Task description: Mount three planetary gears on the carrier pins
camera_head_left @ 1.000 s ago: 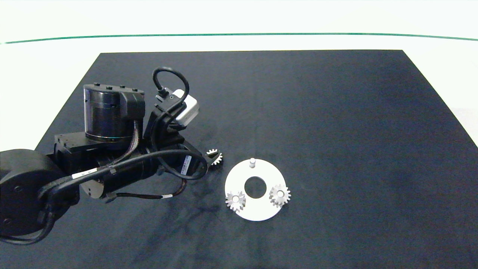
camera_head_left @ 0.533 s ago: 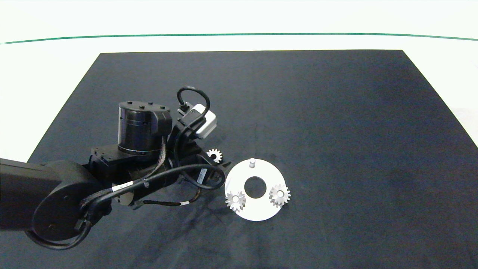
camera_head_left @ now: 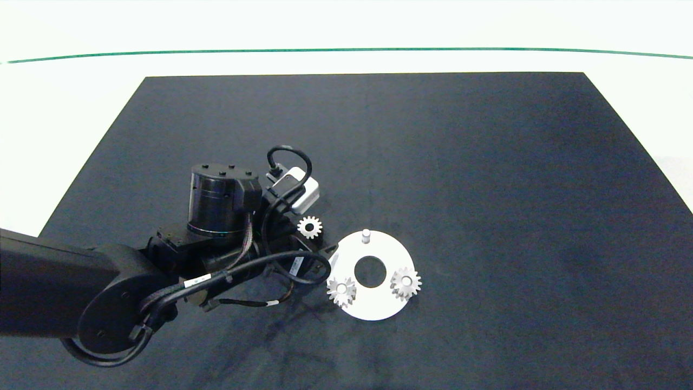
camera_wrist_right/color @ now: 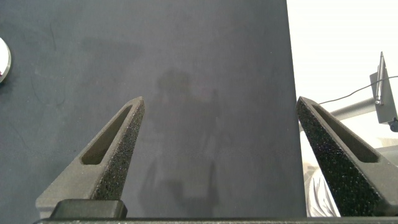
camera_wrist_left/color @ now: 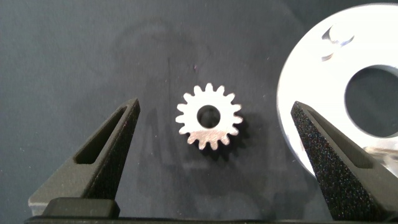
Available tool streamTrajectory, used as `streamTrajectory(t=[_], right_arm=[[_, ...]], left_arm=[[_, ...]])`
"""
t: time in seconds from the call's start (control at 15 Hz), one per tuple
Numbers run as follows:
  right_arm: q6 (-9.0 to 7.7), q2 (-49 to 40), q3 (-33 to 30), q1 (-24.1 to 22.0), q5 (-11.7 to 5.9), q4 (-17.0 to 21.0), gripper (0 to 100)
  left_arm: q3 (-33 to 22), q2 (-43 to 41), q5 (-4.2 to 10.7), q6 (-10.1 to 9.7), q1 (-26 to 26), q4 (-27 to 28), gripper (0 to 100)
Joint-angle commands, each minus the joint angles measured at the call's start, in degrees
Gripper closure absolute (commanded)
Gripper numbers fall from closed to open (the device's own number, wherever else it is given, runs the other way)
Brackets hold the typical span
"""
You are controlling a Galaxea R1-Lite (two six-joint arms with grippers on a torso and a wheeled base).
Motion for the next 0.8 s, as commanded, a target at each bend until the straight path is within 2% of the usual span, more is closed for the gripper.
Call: streamTrajectory(t=[0.07,0.33,0.8], right_arm=[[-0.09,-0.41,0.01,0.03,-0.15,0.21,0],[-0.09,-0.41,0.01,0.03,-0.15,0.21,0],[-0.09,-0.32,0.01,0.03,-0.06,0.12,0]], left_arm=[[0.21,0.35,0.02,1.16,1.49,-0.22,0],[1.17,0.26,-0.24,1.34,2.37,-0.39,3],[1.08,0.35,-0.33,1.07,2.02,-1.19,18]])
